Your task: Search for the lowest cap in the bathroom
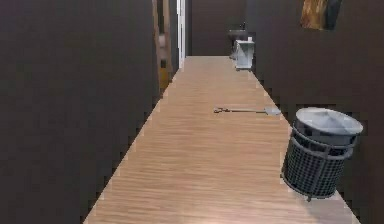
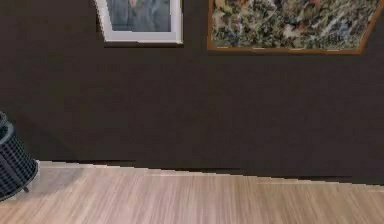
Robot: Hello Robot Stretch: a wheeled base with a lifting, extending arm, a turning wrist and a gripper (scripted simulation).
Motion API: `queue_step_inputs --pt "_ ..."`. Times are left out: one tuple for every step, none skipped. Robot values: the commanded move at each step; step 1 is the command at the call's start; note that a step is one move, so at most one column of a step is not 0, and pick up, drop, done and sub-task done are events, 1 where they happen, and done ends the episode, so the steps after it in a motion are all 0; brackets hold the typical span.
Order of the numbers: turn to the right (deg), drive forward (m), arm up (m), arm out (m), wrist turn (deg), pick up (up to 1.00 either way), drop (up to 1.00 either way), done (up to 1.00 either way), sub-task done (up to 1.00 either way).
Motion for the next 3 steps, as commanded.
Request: queue_step_inputs --pt "0.0 1.0 0.0 0.0 0.0 0.0 0.0 0.0 0.0" --pt "0.0 1.0 0.0 0.0 0.0 0.0 0.0 0.0 0.0" --pt "0.0 0.8 0.0 0.0 0.0 0.0 0.0 0.0 0.0"
